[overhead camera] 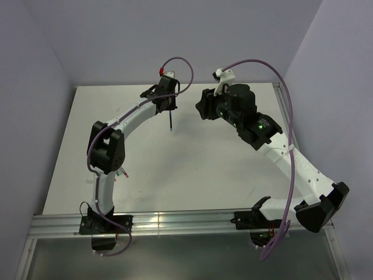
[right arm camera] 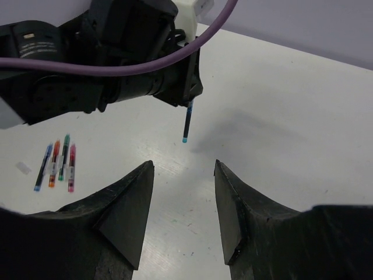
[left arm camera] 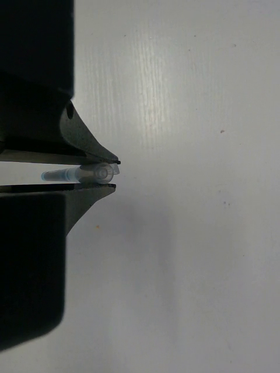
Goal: Insert the pens into the pen caps
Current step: Place the pen at the center of the board.
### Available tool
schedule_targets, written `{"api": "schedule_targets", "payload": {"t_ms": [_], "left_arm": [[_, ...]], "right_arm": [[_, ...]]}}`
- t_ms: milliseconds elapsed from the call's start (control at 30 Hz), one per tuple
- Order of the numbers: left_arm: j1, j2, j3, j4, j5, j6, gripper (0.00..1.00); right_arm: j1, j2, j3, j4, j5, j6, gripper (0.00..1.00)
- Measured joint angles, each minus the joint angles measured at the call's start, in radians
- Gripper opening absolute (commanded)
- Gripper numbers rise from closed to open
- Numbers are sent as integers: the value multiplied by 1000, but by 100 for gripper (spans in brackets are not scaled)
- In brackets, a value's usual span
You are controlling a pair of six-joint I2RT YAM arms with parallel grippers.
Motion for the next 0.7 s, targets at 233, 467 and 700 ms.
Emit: {"api": "schedule_targets", "payload": {"t_ms": [233,467,700], "left_arm": [[40,89,66,-8,30,45,14],[52,148,84,0,60,63,17],[71,173,84,6,81,67,27]], "right_arm": [[-9,-3,0,1,-2,4,54],[-19,-3,0,1,-8,7,54],[-22,-3,0,1,-9,7,54]]}}
